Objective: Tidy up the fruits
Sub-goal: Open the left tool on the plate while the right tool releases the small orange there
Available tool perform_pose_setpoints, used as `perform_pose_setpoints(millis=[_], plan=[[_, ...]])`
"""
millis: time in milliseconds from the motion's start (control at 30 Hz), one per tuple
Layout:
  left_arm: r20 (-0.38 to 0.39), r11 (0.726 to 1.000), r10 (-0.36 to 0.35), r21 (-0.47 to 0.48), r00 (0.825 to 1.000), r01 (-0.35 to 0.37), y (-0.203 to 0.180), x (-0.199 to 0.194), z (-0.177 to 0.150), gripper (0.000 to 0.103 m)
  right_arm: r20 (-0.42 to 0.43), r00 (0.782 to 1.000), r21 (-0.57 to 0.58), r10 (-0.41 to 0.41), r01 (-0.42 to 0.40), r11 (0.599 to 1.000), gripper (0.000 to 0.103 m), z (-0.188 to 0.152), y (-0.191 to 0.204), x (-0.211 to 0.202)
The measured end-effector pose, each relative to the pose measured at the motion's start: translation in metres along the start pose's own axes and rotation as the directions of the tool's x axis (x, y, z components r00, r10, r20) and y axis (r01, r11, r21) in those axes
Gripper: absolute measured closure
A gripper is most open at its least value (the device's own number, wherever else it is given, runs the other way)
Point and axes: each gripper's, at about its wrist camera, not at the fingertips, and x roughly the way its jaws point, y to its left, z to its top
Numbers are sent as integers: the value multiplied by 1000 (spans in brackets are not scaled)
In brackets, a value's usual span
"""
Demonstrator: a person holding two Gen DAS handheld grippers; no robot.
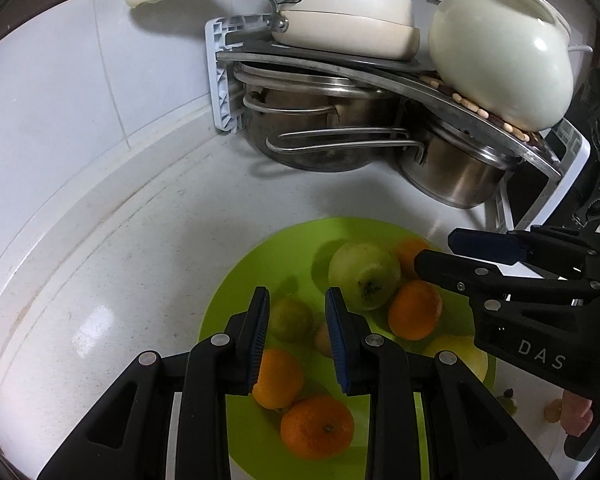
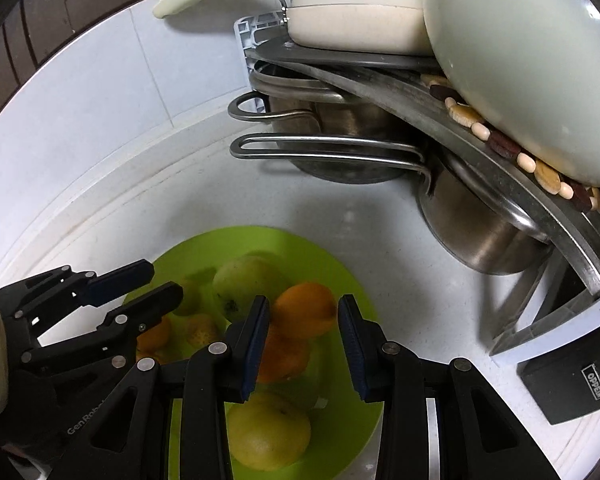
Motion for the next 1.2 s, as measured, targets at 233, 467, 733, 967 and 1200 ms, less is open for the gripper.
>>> perform_pose_setpoints(millis=[233, 467, 733, 967, 1200], plan=[[17, 1000, 10, -9, 1000, -10, 1, -11, -3, 69, 4, 1000, -8, 6, -6, 1000, 66, -3, 4, -9], [53, 999, 32, -27, 998, -31, 4, -36, -6, 66, 49, 999, -28, -6, 8, 1000, 66, -10, 10, -33], [115, 999, 15, -31, 993, -12, -4, -80, -9, 62, 122, 992, -42, 4, 1, 999, 66, -22, 19, -75], [184, 1000, -19, -2, 983, 20, -22, -123, -11, 57, 200, 980, -32, -5, 12, 999, 60, -34, 20, -120], [248, 998, -50, 34, 967, 43, -40, -161, -19, 52, 267, 963, 9, -44, 43, 999, 45, -51, 13, -164]])
